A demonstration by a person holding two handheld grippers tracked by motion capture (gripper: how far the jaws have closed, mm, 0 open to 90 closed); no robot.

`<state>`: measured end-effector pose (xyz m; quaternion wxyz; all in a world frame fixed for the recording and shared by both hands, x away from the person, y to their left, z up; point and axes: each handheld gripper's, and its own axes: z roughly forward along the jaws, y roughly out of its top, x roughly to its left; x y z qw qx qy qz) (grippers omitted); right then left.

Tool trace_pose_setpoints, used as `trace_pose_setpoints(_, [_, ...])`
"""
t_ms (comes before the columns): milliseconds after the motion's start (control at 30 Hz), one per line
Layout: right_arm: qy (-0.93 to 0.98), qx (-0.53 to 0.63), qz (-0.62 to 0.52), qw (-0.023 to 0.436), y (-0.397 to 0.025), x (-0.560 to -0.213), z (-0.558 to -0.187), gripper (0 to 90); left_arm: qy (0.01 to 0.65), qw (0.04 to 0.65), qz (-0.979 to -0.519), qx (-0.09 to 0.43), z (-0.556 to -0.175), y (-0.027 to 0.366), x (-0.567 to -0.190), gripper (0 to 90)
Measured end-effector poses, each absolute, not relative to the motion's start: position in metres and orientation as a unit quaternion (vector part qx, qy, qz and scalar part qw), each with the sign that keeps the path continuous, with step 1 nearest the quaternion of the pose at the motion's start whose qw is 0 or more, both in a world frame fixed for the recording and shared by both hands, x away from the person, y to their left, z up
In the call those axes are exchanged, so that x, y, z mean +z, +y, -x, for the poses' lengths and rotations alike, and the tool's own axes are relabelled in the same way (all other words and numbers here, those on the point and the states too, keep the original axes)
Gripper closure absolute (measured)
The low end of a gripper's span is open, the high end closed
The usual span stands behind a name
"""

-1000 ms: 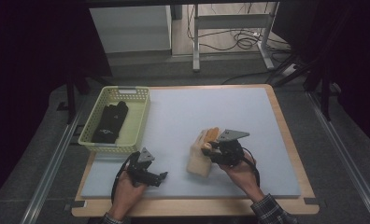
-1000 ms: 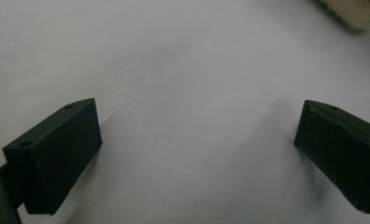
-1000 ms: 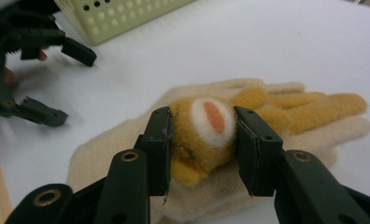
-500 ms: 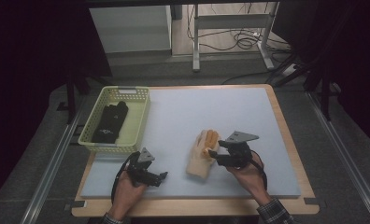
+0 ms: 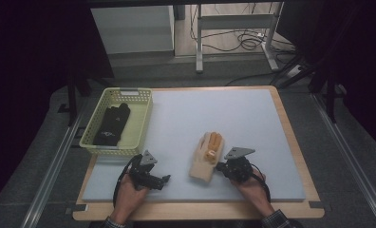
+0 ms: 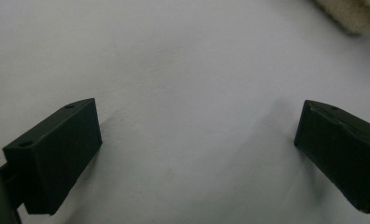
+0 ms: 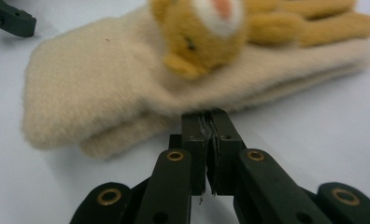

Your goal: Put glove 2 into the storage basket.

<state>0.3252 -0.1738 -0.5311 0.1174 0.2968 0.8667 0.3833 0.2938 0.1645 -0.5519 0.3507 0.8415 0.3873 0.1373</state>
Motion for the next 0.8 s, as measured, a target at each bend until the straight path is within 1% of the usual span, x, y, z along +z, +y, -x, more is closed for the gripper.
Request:
trace_pose_setpoints(367, [0.867, 0.394, -0.285, 0.108, -0.152, -0.535, -0.326, 83.9, 0.387, 0.35, -0.842, 0.137, -0.294, 0.165, -0.552, 0.7])
trace_pose_setpoints(667, [0.873, 0.393, -0.267, 0.114, -0.126, -0.536, -0.329, 83.3, 0.387, 0.35, -0.842, 0.137, -0.294, 0.165, -0.552, 0.7])
trace_pose_setpoints(800, [0.873, 0.393, -0.265, 0.113, -0.122, -0.536, -0.331, 82.3, 0.387, 0.35, -0.842, 0.137, -0.294, 0.165, -0.552, 0.7])
